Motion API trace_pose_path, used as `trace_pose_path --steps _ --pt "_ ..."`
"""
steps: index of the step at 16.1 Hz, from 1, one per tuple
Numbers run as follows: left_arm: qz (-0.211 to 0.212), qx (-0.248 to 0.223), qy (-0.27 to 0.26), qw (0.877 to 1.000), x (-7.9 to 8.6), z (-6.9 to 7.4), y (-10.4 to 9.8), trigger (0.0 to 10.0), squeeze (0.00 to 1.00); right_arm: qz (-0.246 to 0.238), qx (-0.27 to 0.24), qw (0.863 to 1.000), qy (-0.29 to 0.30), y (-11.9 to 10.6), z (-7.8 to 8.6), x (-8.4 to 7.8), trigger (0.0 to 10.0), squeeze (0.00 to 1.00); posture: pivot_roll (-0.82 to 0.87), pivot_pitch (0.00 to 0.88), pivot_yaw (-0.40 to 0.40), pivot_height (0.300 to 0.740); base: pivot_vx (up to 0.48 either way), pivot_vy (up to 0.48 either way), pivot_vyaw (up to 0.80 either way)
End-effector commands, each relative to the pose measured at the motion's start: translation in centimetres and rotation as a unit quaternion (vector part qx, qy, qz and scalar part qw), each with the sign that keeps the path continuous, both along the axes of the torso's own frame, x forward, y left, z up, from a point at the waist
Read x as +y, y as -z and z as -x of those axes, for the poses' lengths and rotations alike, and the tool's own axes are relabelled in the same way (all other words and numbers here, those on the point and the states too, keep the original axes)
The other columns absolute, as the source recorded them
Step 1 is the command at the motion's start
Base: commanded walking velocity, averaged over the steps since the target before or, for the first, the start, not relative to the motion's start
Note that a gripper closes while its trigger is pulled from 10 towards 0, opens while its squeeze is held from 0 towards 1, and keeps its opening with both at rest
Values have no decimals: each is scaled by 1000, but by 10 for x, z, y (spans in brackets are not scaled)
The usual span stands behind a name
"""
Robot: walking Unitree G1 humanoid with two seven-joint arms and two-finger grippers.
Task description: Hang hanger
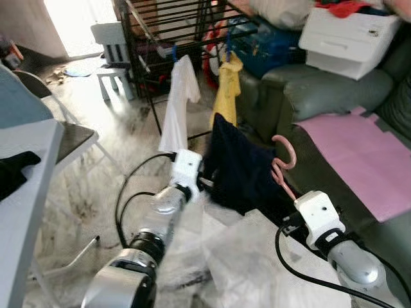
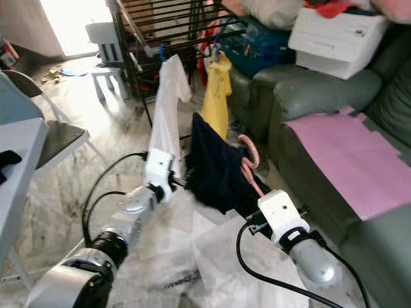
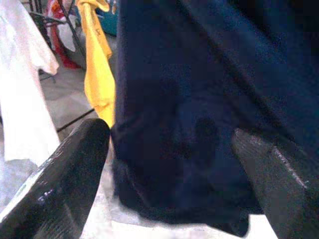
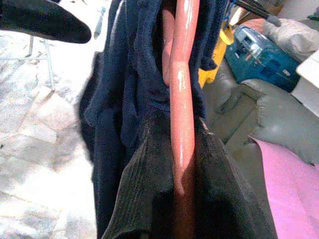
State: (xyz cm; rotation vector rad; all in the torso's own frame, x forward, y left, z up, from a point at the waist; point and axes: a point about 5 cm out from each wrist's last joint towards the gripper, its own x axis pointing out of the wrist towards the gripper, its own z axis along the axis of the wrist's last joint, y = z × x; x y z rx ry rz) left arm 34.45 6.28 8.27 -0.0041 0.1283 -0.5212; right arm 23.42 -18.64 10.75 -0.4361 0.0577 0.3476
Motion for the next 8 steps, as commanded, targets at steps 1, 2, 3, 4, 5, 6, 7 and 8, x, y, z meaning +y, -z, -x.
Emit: trace_pose_path --steps 1,2,3,4,5,6,7,8 --pt "-7 -2 -2 1000 5 -2 -1 10000 0 -2 -27 1000 -9 -11 -3 5 10000 0 -122 0 64 740 394 0 0" --pt "-3 -1 0 1000 5 -1 0 10000 0 0 -25 1000 -14 -10 -2 6 10000 0 -122 0 64 740 405 0 0" --pt "-4 1 1 1000 4 -1 1 10000 0 1 -24 1000 -17 -10 -2 7 10000 0 -123 0 64 740 394 0 0" --pt "-5 1 1 1000 4 -1 1 10000 0 1 -23 1000 -17 -9 -2 7 10000 0 -123 0 64 740 390 0 0" --pt "-6 4 0 1000 4 0 2 10000 0 1 -22 1000 -18 -9 -1 7 10000 0 -123 0 63 740 281 0 0" --pt "-8 6 -1 1000 4 0 2 10000 0 2 -22 1000 -19 -9 -1 7 10000 0 -123 0 63 740 0 0 0" --pt "-11 8 -6 1000 4 0 3 10000 0 3 -20 1000 -23 -9 -1 8 10000 0 -123 0 62 740 0 0 0" --pt "-10 7 -6 1000 4 0 3 10000 0 6 -20 999 -31 -9 0 9 10000 0 -123 0 62 740 0 0 744"
